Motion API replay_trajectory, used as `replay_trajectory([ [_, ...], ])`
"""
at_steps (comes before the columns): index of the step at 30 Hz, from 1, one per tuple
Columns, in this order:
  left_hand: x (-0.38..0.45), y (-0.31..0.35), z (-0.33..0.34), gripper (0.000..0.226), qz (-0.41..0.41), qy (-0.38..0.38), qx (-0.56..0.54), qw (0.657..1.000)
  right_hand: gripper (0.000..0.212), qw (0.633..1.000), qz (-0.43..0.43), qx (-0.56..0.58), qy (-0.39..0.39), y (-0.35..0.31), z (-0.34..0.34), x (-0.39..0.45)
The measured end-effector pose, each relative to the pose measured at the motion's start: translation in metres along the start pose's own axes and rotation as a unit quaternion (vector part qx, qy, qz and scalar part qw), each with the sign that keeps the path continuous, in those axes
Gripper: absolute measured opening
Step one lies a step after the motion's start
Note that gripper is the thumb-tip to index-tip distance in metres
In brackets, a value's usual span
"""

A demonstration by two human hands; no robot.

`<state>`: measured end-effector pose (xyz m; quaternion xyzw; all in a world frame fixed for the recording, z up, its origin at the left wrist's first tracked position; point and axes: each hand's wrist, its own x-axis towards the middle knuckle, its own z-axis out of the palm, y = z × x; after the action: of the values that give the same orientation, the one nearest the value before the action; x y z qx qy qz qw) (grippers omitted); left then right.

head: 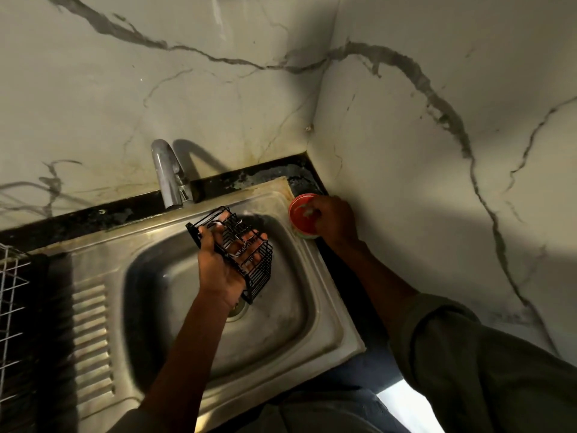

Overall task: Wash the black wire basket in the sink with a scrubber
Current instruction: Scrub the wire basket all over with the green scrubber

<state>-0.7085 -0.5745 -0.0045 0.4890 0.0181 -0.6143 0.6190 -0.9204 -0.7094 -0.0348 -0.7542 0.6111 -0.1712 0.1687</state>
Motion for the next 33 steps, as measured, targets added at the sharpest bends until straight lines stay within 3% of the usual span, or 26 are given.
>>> replay_trajectory([
  [2,0.004,-0.002,0.001,0.066,-0.005,-0.012,0.013,1.0,0.051,0.997,0.065,-0.012,0.041,-0.008,-0.001,-0.002],
  [5,0.011,-0.007,0.008,0.067,-0.028,-0.015,0.023,0.999,0.03,0.988,0.136,-0.059,0.047,-0.017,0.002,0.001],
  [10,0.019,-0.012,0.031,0.061,-0.045,-0.049,0.06,0.996,0.015,0.972,0.16,-0.171,0.029,-0.026,0.01,0.014],
  [17,0.049,-0.03,0.055,0.03,-0.081,-0.004,0.089,0.993,0.024,0.959,0.172,-0.223,-0.029,-0.03,0.029,0.032],
  [19,0.053,-0.034,0.059,0.021,-0.088,0.001,0.076,0.993,0.03,0.965,0.187,-0.183,-0.026,-0.023,0.037,0.034],
  [21,0.054,-0.038,0.061,0.016,-0.097,-0.001,0.074,0.993,0.039,0.979,0.188,-0.071,-0.029,-0.016,0.047,0.036],
  [23,0.056,-0.043,0.061,0.027,-0.098,-0.001,0.083,0.992,0.043,0.986,0.166,-0.001,-0.015,-0.012,0.054,0.033],
  [26,0.059,-0.047,0.06,0.046,-0.095,0.001,0.083,0.992,0.038,0.987,0.16,0.016,0.029,-0.012,0.056,0.032],
  [31,0.054,-0.041,0.068,0.023,-0.1,-0.032,0.067,0.992,0.045,0.978,0.196,0.065,-0.015,-0.016,0.06,0.036],
  [33,0.053,-0.038,0.071,0.025,-0.1,-0.044,0.065,0.992,0.049,0.976,0.206,0.069,-0.023,-0.015,0.063,0.037],
])
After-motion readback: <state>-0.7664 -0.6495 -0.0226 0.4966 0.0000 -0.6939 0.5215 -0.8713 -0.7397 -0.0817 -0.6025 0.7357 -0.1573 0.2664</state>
